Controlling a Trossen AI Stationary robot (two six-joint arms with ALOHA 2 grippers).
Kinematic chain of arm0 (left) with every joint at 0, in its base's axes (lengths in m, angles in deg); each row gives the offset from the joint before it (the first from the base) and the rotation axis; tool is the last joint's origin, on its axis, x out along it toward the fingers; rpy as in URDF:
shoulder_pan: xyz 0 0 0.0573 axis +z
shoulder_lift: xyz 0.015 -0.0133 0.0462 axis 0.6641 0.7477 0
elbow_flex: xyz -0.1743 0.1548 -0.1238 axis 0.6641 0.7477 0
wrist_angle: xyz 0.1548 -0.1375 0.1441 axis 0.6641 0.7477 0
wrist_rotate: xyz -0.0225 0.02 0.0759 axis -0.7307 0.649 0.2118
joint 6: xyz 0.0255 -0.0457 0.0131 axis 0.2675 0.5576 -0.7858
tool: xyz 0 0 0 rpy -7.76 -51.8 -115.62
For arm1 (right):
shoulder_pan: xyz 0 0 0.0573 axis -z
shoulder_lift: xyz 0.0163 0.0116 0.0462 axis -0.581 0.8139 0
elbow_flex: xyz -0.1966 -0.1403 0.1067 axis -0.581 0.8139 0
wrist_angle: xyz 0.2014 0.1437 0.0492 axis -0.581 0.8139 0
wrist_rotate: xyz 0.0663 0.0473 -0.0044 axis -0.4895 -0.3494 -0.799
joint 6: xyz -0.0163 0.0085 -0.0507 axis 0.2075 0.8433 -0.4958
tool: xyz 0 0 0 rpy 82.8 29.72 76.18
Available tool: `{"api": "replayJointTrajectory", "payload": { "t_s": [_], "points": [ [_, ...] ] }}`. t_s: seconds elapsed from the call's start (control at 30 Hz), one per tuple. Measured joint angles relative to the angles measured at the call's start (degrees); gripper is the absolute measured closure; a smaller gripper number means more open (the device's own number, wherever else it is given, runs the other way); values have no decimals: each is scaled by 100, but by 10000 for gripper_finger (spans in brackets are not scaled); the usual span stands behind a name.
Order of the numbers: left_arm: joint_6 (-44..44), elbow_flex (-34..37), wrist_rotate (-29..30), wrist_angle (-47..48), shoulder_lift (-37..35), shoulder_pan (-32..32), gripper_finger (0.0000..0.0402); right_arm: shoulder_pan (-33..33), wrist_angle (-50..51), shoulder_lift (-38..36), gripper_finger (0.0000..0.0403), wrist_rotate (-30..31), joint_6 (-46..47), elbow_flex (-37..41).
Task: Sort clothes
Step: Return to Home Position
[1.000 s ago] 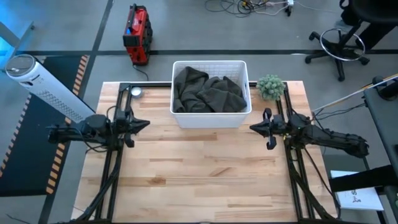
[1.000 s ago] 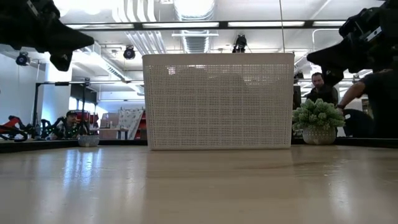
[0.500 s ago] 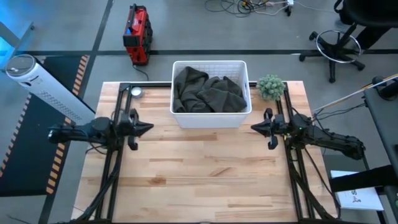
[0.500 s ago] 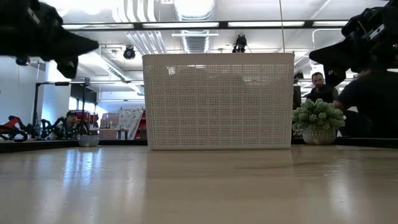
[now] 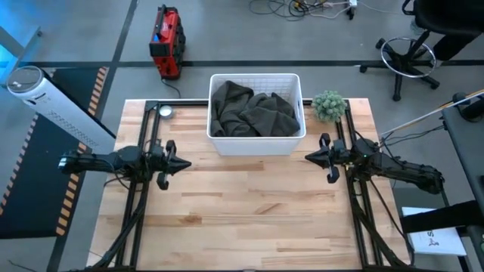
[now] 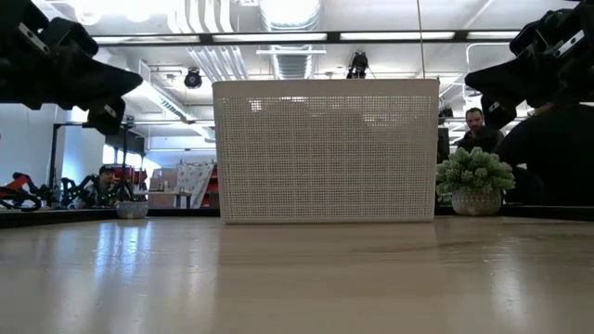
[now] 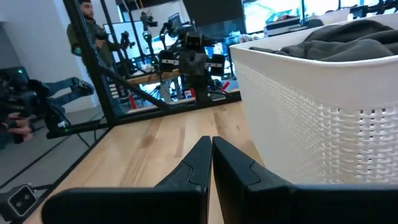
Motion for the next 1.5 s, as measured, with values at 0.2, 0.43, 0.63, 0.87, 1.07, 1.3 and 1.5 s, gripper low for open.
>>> {"api": "replayJointTrajectory", "payload": {
  "t_s": [0.2, 0.43, 0.63, 0.87, 1.07, 1.3, 1.5],
  "points": [
    [26, 65, -28, -57, -10, 0, 402, -2, -28, -10, 403, -280, 352, 2],
    [597, 65, -31, -49, 39, 0, 402, 0, 12, 32, 403, 101, -121, 2],
    [478, 65, -285, 4, 159, 0, 402, 0, -12, 30, 403, -103, -165, 7],
    [545, 68, -384, 26, 71, 7, 402, 37, -114, 27, 403, -911, -27, 9],
    [182, 72, -216, -2, 86, 9, 402, 37, -86, 48, 403, -680, 88, 9],
    [297, 65, -151, 2, 89, 9, 402, -106, -90, 120, 403, 137, -54, 9],
    [271, 54, 12, 8, 96, 7, 402, -497, -195, 306, 403, 775, -58, 9]
  ]
}}
